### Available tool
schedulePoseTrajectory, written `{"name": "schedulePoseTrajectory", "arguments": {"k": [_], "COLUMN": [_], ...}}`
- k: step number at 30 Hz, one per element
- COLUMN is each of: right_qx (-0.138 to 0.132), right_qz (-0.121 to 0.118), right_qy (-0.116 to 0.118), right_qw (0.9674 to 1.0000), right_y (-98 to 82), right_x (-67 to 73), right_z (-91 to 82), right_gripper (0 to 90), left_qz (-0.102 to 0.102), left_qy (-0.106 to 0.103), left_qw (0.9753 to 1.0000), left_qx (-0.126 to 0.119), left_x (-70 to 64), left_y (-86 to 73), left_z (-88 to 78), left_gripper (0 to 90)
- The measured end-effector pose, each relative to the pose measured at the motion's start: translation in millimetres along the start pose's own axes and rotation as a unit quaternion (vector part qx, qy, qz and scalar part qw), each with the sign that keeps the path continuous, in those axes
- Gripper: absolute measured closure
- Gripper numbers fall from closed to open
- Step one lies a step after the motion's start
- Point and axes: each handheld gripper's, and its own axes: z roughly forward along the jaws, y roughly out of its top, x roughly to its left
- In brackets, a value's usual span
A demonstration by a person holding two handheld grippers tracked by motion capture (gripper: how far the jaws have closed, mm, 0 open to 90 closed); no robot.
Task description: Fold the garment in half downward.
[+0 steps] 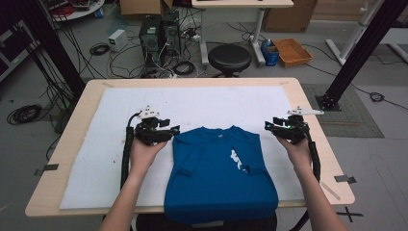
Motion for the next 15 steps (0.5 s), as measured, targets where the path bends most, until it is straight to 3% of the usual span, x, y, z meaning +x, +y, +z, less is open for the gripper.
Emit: {"name": "schedulePoseTrajectory", "arguments": {"k": [6,10,15], "right_qx": [0.030,0.060,0.089], "right_qz": [-0.022,-0.026,-0.037], "right_qy": [0.017,0.025,0.037], "right_qw": [0.9992,0.9976,0.9946], "right_y": [5.3,5.5,7.5], "right_x": [13.9,16.8,25.3], "right_z": [26.5,44.4,63.4], "right_gripper": [57.6,59.6,61.7], "left_qz": [-0.023,-0.010,-0.010], "left_qy": [-0.016,-0.008,-0.011], "left_qw": [0.9990,0.9980,0.9964], "left_qx": [0.036,0.062,0.084], "left_x": [4.1,4.3,3.9], "left_y": [0.7,-3.9,-3.0], "left_z": [29.9,47.5,61.5], "left_gripper": [46.8,51.0,55.4]}}
